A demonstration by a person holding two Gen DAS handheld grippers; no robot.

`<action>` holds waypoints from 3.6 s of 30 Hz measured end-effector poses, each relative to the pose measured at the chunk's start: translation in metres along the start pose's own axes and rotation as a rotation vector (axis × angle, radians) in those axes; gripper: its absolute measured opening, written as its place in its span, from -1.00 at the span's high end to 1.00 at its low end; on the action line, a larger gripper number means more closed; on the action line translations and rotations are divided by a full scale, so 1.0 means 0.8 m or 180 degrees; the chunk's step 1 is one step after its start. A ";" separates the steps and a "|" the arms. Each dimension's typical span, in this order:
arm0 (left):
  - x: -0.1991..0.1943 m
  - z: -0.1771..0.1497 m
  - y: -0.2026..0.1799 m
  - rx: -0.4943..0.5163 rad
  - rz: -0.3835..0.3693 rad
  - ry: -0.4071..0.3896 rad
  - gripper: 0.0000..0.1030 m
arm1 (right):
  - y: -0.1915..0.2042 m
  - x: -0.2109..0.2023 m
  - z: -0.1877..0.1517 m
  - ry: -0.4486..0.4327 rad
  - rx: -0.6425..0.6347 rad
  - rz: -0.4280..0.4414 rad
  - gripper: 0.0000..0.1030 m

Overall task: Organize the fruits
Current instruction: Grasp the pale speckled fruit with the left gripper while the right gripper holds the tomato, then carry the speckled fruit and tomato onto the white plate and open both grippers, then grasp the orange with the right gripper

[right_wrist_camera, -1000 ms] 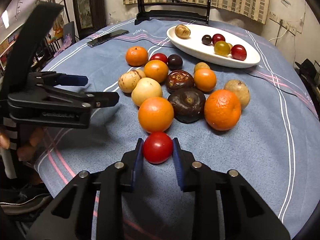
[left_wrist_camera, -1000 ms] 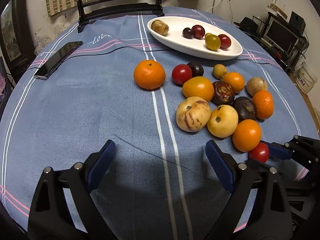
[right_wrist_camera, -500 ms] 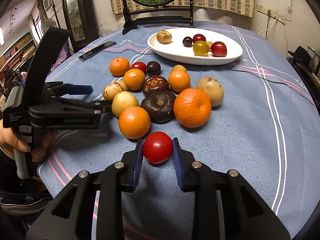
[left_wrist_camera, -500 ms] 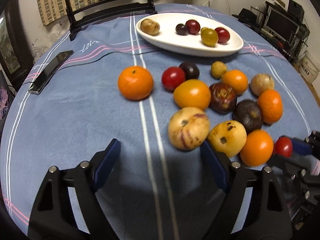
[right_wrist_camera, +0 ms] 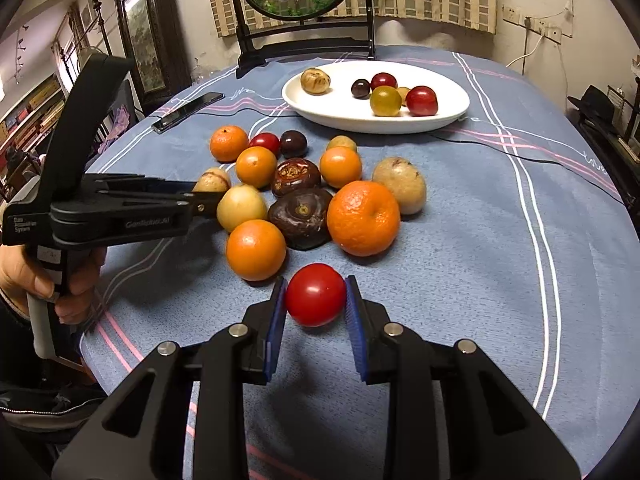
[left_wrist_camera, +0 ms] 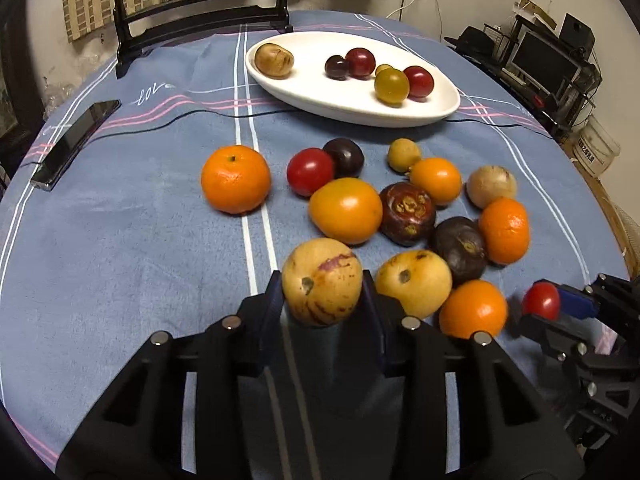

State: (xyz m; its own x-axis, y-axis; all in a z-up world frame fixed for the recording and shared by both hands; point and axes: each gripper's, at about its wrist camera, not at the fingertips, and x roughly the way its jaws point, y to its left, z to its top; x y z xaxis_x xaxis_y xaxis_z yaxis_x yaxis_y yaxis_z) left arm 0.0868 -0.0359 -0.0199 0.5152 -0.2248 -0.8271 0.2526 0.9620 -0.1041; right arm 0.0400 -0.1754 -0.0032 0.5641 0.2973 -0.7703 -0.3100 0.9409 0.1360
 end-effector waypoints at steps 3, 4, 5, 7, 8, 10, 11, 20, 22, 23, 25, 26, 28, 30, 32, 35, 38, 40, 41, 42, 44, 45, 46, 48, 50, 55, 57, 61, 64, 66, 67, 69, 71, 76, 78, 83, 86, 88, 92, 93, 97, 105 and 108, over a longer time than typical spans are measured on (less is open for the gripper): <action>-0.013 -0.001 0.001 0.0003 -0.0013 -0.0043 0.26 | -0.003 -0.004 0.001 -0.0033 0.0011 -0.0011 0.42; -0.017 -0.001 0.002 0.0004 -0.0033 -0.0064 0.26 | -0.004 -0.005 0.002 -0.0045 0.0018 -0.0018 0.42; -0.020 -0.001 0.003 -0.0005 -0.0043 -0.0074 0.26 | -0.005 -0.007 0.003 -0.0052 0.0021 -0.0025 0.42; -0.028 0.000 0.005 -0.0012 -0.0049 -0.0105 0.26 | -0.007 -0.009 0.004 -0.0072 0.0024 -0.0036 0.42; -0.031 0.001 0.006 -0.0013 -0.0048 -0.0122 0.26 | -0.008 -0.011 0.006 -0.0089 0.0022 -0.0046 0.42; -0.039 0.003 0.005 -0.0005 -0.0052 -0.0163 0.26 | -0.010 -0.017 0.010 -0.0133 0.0007 -0.0077 0.42; -0.042 0.005 0.005 0.0006 -0.0058 -0.0184 0.26 | -0.012 -0.020 0.013 -0.0156 0.0005 -0.0090 0.42; -0.071 0.047 -0.007 0.0218 0.0038 -0.0429 0.25 | -0.034 -0.049 0.061 -0.0490 -0.0030 -0.0258 0.42; -0.072 0.060 -0.007 0.0235 0.0071 -0.0460 0.25 | -0.037 -0.053 0.075 -0.0564 -0.0071 -0.0295 0.42; -0.072 0.067 -0.006 0.0231 0.0074 -0.0461 0.25 | -0.038 -0.054 0.083 -0.0593 -0.0092 -0.0312 0.42; -0.069 0.081 -0.006 0.0230 0.0093 -0.0467 0.25 | -0.039 -0.055 0.095 -0.0634 -0.0137 -0.0342 0.42; -0.067 0.088 -0.007 0.0238 0.0110 -0.0471 0.25 | -0.039 -0.054 0.106 -0.0652 -0.0163 -0.0367 0.42; -0.061 0.103 -0.011 0.0269 0.0136 -0.0474 0.25 | -0.041 -0.050 0.122 -0.0674 -0.0210 -0.0393 0.42; -0.050 0.117 -0.015 0.0305 0.0128 -0.0466 0.25 | -0.045 -0.040 0.141 -0.0687 -0.0251 -0.0364 0.42; -0.032 0.136 -0.017 0.0314 0.0148 -0.0403 0.25 | -0.052 -0.022 0.160 -0.0648 -0.0240 -0.0349 0.42; -0.002 0.164 -0.014 0.0277 0.0219 -0.0305 0.25 | -0.066 0.012 0.185 -0.0578 -0.0216 -0.0375 0.43; 0.028 0.184 -0.008 0.0228 0.0298 -0.0202 0.25 | -0.086 0.046 0.206 -0.0496 -0.0130 -0.0385 0.43; 0.044 0.193 -0.004 0.0195 0.0340 -0.0152 0.25 | -0.100 0.069 0.220 -0.0427 -0.0058 -0.0401 0.43; 0.051 0.196 -0.004 0.0197 0.0339 -0.0136 0.25 | -0.104 0.077 0.224 -0.0410 -0.0044 -0.0414 0.43; 0.056 0.198 -0.003 0.0204 0.0339 -0.0126 0.25 | -0.108 0.085 0.228 -0.0393 -0.0037 -0.0425 0.43; 0.069 0.204 -0.003 0.0237 0.0380 -0.0096 0.25 | -0.116 0.103 0.237 -0.0355 -0.0032 -0.0423 0.43; 0.075 0.207 -0.002 0.0248 0.0397 -0.0081 0.25 | -0.120 0.111 0.241 -0.0339 -0.0028 -0.0424 0.43; 0.080 0.210 -0.001 0.0247 0.0398 -0.0069 0.25 | -0.122 0.118 0.245 -0.0327 -0.0025 -0.0425 0.43; 0.089 0.214 0.002 0.0225 0.0401 -0.0050 0.24 | -0.126 0.135 0.252 -0.0288 -0.0002 -0.0394 0.43; 0.099 0.218 0.005 0.0206 0.0427 -0.0026 0.24 | -0.129 0.147 0.256 -0.0255 0.0013 -0.0335 0.43; 0.099 0.225 0.007 0.0156 0.0481 -0.0098 -0.09 | -0.130 0.156 0.258 -0.0231 0.0052 -0.0322 0.17; 0.087 0.224 0.002 0.0209 0.0530 -0.0207 -0.29 | -0.131 0.147 0.257 -0.0315 0.0087 -0.0328 0.06; 0.059 0.211 -0.013 0.0444 0.0626 -0.0394 -0.37 | -0.134 0.130 0.249 -0.0338 0.0204 -0.0244 0.06; 0.043 0.198 -0.016 0.0470 0.0643 -0.0443 -0.47 | -0.134 0.117 0.240 -0.0329 0.0303 -0.0168 0.06; 0.034 0.191 -0.015 0.0446 0.0638 -0.0455 -0.55 | -0.130 0.106 0.230 -0.0324 0.0327 -0.0156 0.06; 0.028 0.185 -0.015 0.0427 0.0647 -0.0460 -0.58 | -0.128 0.102 0.226 -0.0323 0.0330 -0.0149 0.06; 0.017 0.176 -0.013 0.0371 0.0633 -0.0458 -0.60 | -0.122 0.089 0.213 -0.0333 0.0353 -0.0115 0.06; 0.008 0.169 -0.012 0.0334 0.0604 -0.0468 -0.63 | -0.117 0.077 0.200 -0.0350 0.0372 -0.0103 0.02; -0.015 0.143 -0.008 0.0293 0.0577 -0.0497 -0.67 | -0.106 0.042 0.168 -0.0437 0.0454 -0.0064 -0.14; -0.025 0.129 -0.003 0.0262 0.0571 -0.0514 -0.73 | -0.101 0.027 0.153 -0.0473 0.0462 -0.0066 -0.14; -0.043 0.097 0.012 0.0133 0.0606 -0.0504 -0.73 | -0.087 0.000 0.113 -0.0487 0.0407 -0.0130 -0.15; -0.049 0.080 0.018 0.0077 0.0569 -0.0471 -0.73 | -0.084 -0.006 0.092 -0.0444 0.0428 -0.0106 -0.15; -0.052 0.066 0.019 0.0075 0.0554 -0.0446 -0.74 | -0.081 -0.009 0.079 -0.0415 0.0448 -0.0085 -0.15; -0.055 0.043 0.019 0.0045 0.0521 -0.0412 -0.75 | -0.074 -0.010 0.054 -0.0350 0.0476 -0.0074 -0.15; -0.056 0.038 0.020 0.0020 0.0507 -0.0410 -0.76 | -0.073 -0.011 0.049 -0.0345 0.0491 -0.0068 -0.15; -0.054 0.017 0.020 -0.0012 0.0472 -0.0354 -0.77 | -0.067 -0.010 0.030 -0.0283 0.0516 -0.0051 -0.15; -0.047 -0.003 0.019 -0.0029 0.0455 -0.0286 -0.77 | -0.058 -0.005 0.014 -0.0174 0.0472 -0.0031 -0.15; -0.045 -0.006 0.017 0.0002 0.0421 -0.0269 -0.77 | -0.055 -0.004 0.010 -0.0124 0.0426 -0.0019 -0.15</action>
State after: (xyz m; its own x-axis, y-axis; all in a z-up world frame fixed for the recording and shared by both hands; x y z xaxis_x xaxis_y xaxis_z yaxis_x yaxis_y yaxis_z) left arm 0.0676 -0.0138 0.0057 0.6110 -0.1084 -0.7842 0.1784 0.9840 0.0030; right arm 0.0579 -0.2168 -0.0019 0.5958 0.2953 -0.7469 -0.2032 0.9551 0.2156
